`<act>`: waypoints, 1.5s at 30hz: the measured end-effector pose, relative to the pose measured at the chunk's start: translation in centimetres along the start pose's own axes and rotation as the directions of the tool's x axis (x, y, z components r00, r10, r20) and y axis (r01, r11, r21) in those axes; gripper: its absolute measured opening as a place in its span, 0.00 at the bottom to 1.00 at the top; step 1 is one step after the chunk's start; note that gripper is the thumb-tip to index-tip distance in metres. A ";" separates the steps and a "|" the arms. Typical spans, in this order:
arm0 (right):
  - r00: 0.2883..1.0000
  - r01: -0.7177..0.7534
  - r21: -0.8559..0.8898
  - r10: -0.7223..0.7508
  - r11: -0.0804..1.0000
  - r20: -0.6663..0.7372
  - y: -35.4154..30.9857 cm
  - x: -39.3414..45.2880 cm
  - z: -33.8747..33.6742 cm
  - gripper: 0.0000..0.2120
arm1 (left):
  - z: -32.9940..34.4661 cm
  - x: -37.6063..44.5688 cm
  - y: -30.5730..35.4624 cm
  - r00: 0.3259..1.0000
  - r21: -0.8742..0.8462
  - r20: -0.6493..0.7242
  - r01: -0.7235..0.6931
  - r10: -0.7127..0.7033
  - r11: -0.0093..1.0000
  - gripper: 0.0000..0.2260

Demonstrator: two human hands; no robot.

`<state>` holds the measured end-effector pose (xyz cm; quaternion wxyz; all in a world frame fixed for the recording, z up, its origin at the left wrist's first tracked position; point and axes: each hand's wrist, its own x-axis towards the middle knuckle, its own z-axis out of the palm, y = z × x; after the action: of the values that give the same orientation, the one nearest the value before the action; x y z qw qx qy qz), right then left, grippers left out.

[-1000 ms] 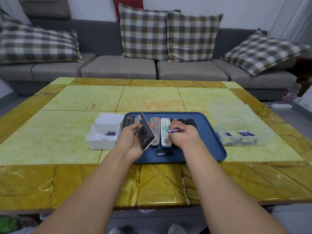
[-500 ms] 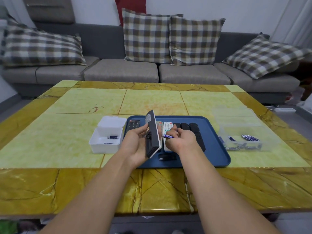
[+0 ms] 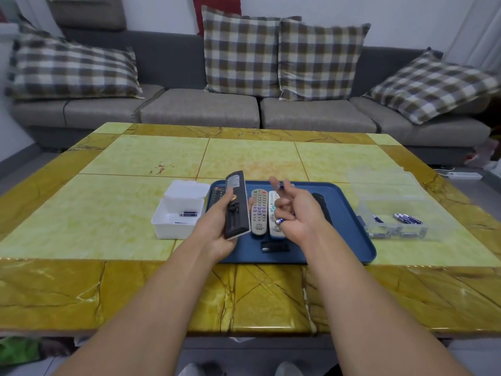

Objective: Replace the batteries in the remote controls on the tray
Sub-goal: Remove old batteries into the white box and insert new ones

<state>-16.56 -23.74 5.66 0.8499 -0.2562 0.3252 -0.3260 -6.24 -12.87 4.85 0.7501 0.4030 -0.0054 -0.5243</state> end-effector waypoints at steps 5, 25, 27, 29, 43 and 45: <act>0.971 0.228 -0.486 -0.160 0.844 0.177 0.0 -2.2 0.5 0.03 | -1.2 0.8 0.6 0.998 -0.025 0.060 0.006 -0.005 1.000 0.18; 0.829 0.541 -0.786 -0.345 0.299 0.440 1.4 -2.5 -0.8 0.08 | -1.6 1.3 -0.5 0.952 0.100 0.306 -0.012 -0.020 0.995 0.14; 0.822 0.540 -0.815 -0.343 0.210 0.455 1.2 -2.3 -0.9 0.09 | -1.7 1.2 -0.6 0.935 0.124 0.347 0.023 -0.065 0.992 0.17; 0.823 0.535 -0.830 -0.322 0.159 0.469 1.1 -2.1 -1.0 0.09 | -1.7 1.2 -0.6 0.929 0.158 0.353 0.059 -0.112 0.986 0.20; 0.908 0.382 -0.678 -0.391 0.628 0.150 0.1 -3.1 -0.6 0.12 | -1.2 1.1 -1.1 0.962 0.249 0.265 -0.008 -0.061 0.968 0.12; 0.973 0.158 -0.184 -0.185 0.970 -0.138 -1.0 -2.2 -1.3 0.12 | -1.1 1.1 -1.2 0.975 0.227 0.219 -0.019 -0.032 0.974 0.11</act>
<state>-19.15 -23.09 6.29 0.7654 -0.3298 0.3934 -0.3881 -6.16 -13.25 2.88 0.6920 0.4255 -0.1474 -0.5643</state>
